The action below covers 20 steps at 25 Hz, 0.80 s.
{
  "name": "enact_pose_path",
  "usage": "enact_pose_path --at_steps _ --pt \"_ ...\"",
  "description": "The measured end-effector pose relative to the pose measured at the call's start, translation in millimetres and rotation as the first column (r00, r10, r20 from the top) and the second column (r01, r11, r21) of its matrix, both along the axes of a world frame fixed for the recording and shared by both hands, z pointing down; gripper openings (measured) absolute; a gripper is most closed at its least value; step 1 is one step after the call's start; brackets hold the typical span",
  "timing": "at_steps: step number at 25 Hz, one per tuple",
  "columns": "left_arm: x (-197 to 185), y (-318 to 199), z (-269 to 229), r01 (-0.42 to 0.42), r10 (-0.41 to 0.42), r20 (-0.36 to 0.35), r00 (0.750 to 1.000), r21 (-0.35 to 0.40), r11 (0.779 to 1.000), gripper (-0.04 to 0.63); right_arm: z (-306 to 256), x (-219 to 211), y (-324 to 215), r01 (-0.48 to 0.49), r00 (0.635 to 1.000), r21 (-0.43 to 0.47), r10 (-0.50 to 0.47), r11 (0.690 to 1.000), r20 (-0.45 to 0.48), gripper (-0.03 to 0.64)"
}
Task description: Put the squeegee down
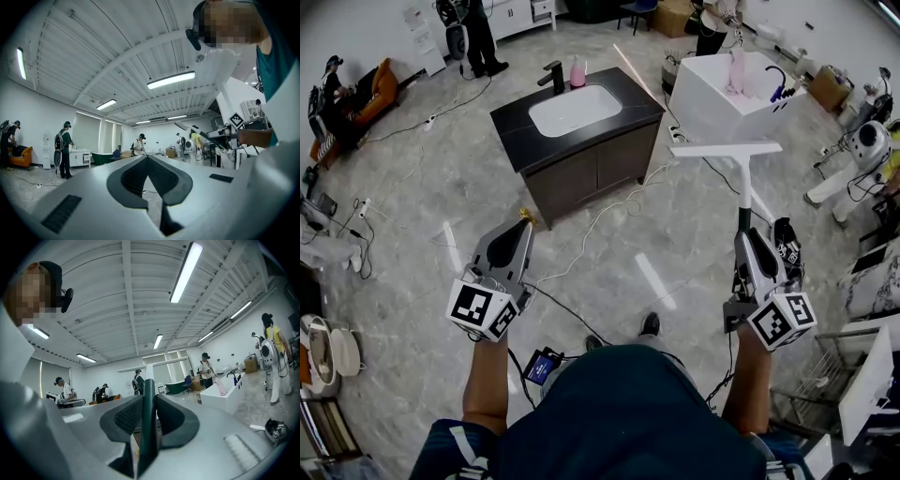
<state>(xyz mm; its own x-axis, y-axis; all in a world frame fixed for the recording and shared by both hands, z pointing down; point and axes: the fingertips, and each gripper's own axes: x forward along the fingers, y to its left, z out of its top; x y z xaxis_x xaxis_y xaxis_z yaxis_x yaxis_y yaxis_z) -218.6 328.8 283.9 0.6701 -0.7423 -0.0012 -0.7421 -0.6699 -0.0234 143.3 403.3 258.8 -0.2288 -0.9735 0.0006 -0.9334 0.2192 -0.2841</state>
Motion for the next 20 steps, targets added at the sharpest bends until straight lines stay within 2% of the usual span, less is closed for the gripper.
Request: enact_pose_path --at_steps 9,20 --pt "-5 -6 4 -0.004 0.004 -0.012 1.000 -0.003 1.000 0.005 0 -6 -7 0.008 1.000 -0.009 -0.008 1.000 0.029 0.106" --pt "4 -38 11 0.063 -0.062 0.017 0.998 -0.040 0.997 0.005 10 11 -71 0.062 0.997 -0.015 -0.061 0.998 0.055 0.104"
